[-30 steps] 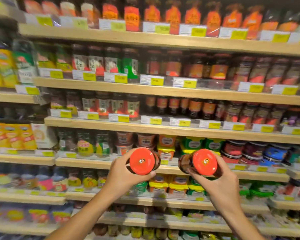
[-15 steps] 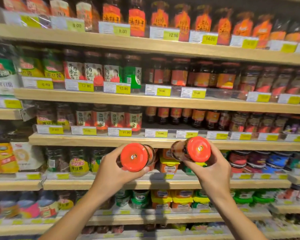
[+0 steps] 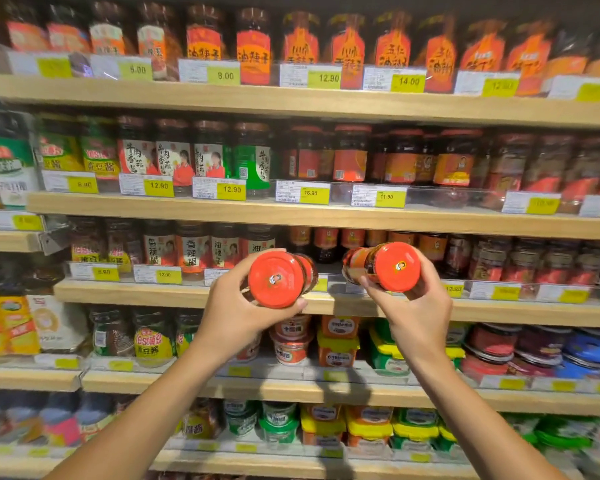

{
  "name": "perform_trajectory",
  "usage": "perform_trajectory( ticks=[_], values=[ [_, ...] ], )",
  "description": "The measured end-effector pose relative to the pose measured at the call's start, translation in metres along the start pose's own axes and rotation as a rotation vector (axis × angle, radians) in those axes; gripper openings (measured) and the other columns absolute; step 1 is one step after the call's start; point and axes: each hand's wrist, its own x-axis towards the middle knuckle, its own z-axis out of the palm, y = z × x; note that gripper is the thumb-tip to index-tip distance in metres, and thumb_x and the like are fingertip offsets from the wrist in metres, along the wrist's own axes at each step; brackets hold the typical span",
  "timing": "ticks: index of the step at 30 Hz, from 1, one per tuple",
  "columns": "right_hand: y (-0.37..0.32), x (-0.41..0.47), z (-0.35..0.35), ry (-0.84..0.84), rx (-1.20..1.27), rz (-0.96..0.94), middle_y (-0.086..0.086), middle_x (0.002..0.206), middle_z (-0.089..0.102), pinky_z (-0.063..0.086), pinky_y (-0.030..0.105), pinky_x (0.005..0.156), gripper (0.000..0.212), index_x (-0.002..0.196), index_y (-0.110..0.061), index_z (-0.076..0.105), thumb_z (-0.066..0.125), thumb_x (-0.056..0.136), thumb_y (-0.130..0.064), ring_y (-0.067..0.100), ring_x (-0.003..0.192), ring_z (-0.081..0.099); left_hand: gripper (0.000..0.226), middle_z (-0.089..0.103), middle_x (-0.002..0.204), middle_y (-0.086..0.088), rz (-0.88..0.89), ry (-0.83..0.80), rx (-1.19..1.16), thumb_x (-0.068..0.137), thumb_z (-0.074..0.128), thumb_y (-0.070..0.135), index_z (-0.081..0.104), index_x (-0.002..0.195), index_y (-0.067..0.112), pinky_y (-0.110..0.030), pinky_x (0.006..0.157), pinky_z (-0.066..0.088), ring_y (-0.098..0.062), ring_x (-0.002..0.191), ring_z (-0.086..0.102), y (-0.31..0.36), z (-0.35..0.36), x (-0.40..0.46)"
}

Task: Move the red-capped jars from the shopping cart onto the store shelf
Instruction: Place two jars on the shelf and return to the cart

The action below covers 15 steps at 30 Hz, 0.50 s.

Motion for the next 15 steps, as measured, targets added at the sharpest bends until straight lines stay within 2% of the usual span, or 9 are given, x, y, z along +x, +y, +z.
perform_trajectory(
  ticks=[2, 6, 10, 13, 15],
  values=[
    [0.007, 0.008, 0.0, -0.02, -0.009, -0.01, -0.008, 0.113, 0.069, 0.047, 0.006, 0.087, 0.074, 0.129, -0.017, 0.062, 0.093, 0.063, -0.031, -0.01, 0.103, 0.062, 0.067, 0.072, 0.113, 0.011, 0.002, 0.007, 0.007, 0.059, 0.096, 0.023, 0.067, 0.119, 0.03, -0.012, 0.079, 0.052, -0.008, 0.108, 0.067, -0.002, 0.005, 0.003],
    [0.019, 0.018, 0.006, -0.05, 0.007, -0.01, -0.011, 0.116, 0.069, 0.05, 0.015, 0.092, 0.076, 0.13, -0.022, 0.061, 0.092, 0.063, -0.038, -0.002, 0.109, 0.063, 0.068, 0.072, 0.113, 0.01, 0.009, 0.038, 0.046, 0.058, 0.096, 0.024, 0.067, 0.119, 0.028, -0.011, 0.081, 0.051, -0.006, 0.107, 0.067, -0.005, 0.011, 0.01],
    [0.026, 0.027, 0.018, -0.068, 0.006, -0.032, -0.018, 0.113, 0.066, 0.048, 0.009, 0.088, 0.074, 0.13, -0.018, 0.061, 0.094, 0.065, -0.03, -0.012, 0.105, 0.06, 0.066, 0.073, 0.11, 0.012, 0.009, 0.056, 0.062, 0.059, 0.096, 0.024, 0.067, 0.118, 0.027, -0.009, 0.079, 0.049, -0.004, 0.104, 0.067, -0.009, 0.012, 0.015],
    [0.032, 0.033, 0.027, -0.072, -0.002, -0.027, -0.023, 0.115, 0.065, 0.049, 0.011, 0.089, 0.073, 0.13, -0.021, 0.06, 0.094, 0.066, -0.028, -0.008, 0.107, 0.061, 0.064, 0.072, 0.108, 0.014, 0.017, 0.059, 0.081, 0.059, 0.096, 0.025, 0.067, 0.116, 0.031, -0.006, 0.077, 0.047, -0.002, 0.103, 0.066, -0.011, 0.012, 0.019],
    [0.036, 0.037, 0.033, -0.073, -0.024, -0.022, -0.019, 0.113, 0.065, 0.046, 0.006, 0.086, 0.072, 0.129, -0.024, 0.06, 0.095, 0.065, -0.029, -0.004, 0.105, 0.062, 0.065, 0.072, 0.109, 0.016, 0.02, 0.057, 0.09, 0.06, 0.096, 0.026, 0.067, 0.117, 0.032, -0.006, 0.079, 0.047, 0.0, 0.105, 0.065, -0.012, 0.01, 0.023]
  ],
)
